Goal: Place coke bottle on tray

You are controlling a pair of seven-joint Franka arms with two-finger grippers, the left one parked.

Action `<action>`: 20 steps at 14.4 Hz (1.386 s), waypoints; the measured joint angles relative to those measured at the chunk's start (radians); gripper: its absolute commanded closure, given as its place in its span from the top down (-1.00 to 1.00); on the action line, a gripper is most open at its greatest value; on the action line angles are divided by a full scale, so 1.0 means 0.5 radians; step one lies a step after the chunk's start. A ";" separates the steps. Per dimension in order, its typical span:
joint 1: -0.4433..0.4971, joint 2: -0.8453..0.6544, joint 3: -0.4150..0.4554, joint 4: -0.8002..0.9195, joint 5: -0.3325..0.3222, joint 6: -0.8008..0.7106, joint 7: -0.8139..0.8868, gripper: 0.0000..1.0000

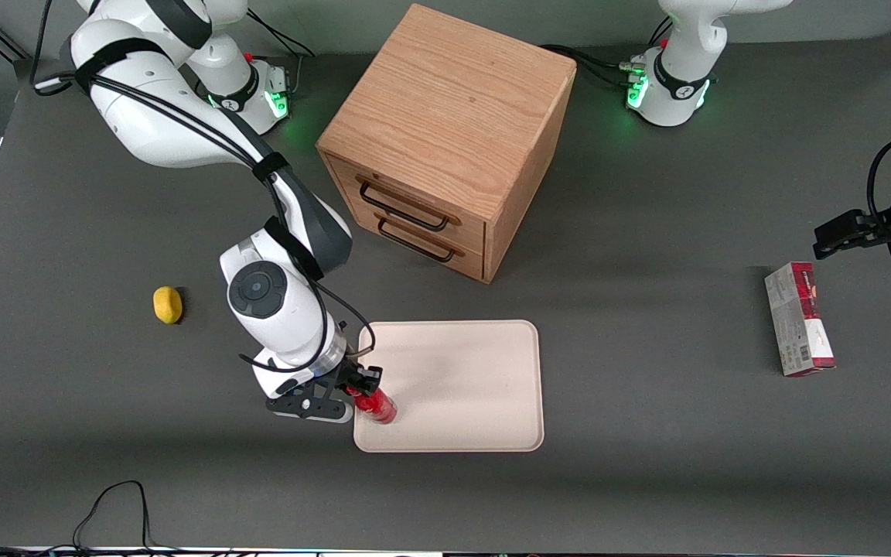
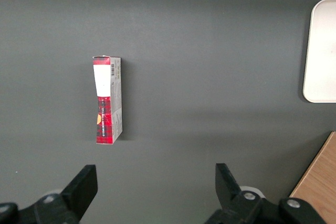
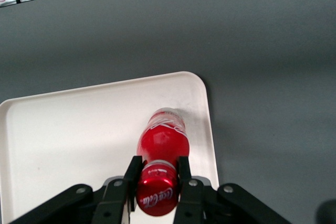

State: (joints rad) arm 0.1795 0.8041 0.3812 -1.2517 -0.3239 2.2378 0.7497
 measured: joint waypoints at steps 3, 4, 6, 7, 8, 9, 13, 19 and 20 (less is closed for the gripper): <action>0.000 0.001 -0.024 -0.040 -0.002 0.047 -0.003 0.26; 0.000 0.001 -0.025 -0.039 -0.002 0.047 -0.003 0.99; 0.000 0.001 -0.025 -0.040 -0.002 0.048 -0.003 1.00; 0.000 0.001 -0.025 -0.039 -0.003 0.049 -0.003 1.00; 0.000 0.001 -0.025 -0.039 -0.003 0.052 -0.003 1.00; 0.000 0.000 -0.025 -0.037 -0.003 0.057 -0.003 1.00; 0.000 -0.016 -0.025 -0.033 -0.006 0.074 -0.003 1.00; -0.005 -0.163 -0.075 -0.023 -0.006 -0.074 -0.037 1.00; -0.003 -0.227 -0.093 -0.024 0.001 -0.186 -0.079 1.00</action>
State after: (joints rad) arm 0.1781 0.6907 0.3348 -1.2639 -0.3233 2.1448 0.7102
